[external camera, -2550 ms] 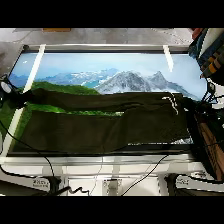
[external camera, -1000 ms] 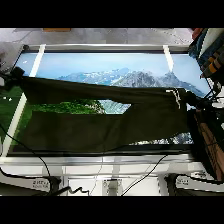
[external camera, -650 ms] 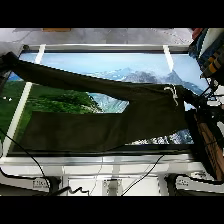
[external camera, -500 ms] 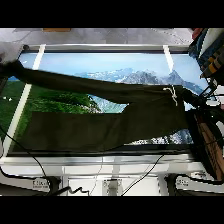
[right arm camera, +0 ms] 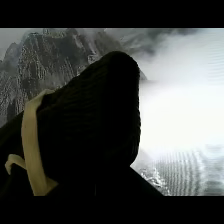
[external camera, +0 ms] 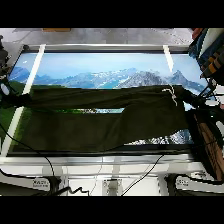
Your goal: Fold the clothes and pants, and hang the long-sleeved shirts on hangers.
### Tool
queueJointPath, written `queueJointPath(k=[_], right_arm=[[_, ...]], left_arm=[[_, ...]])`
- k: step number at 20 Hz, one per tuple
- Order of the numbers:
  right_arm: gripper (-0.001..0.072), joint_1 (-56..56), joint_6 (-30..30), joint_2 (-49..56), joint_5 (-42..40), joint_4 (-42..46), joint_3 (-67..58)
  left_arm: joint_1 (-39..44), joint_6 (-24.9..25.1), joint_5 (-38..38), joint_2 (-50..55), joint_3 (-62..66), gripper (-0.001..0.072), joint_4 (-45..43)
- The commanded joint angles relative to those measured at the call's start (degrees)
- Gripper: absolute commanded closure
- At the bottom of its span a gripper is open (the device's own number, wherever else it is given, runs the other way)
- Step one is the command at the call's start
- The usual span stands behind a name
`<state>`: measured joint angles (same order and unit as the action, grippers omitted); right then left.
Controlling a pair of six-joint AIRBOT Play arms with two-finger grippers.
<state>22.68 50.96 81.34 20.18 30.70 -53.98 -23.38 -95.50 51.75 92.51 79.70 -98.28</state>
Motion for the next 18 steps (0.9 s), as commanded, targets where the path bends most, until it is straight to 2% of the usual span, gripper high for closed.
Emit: queueJointPath(k=[1, 4, 8, 11, 16, 17, 18], right_arm=[[0.0683, 0.0, 0.1, 0.0, 0.3, 3.7, -0.1], [0.0683, 0.5, 3.7, 0.0, 2.9, 12.9, -0.1], [0.0683, 3.3, 11.6, 0.0, 13.3, 25.6, -0.1], [0.0683, 4.9, 11.6, -0.1, 20.4, 28.5, -0.1], [0.0682, 5.2, 11.6, -0.3, 17.6, 27.2, -1.9], [0.0682, 5.2, 11.6, -0.3, 16.3, 26.3, -2.2], [0.0654, 5.2, 11.6, -0.3, 14.7, 25.7, -2.3]], left_arm=[[-1.0, -4.1, -4.2, 0.5, -1.1, 0.0696, -2.2], [-1.4, -5.0, -4.2, 1.9, -1.1, 0.0694, -2.0], [-0.3, -5.0, -4.0, 2.9, -1.1, 0.0694, -1.8], [-0.2, -5.0, -4.1, 2.8, -1.1, 0.0693, -1.7], [-0.2, -5.0, -4.7, 2.9, -1.1, 0.0689, -1.7], [-0.2, -5.0, -4.7, 2.8, -1.1, 0.0641, -1.7], [-0.2, -5.0, -4.7, 2.8, -1.1, 0.0428, -1.5]])
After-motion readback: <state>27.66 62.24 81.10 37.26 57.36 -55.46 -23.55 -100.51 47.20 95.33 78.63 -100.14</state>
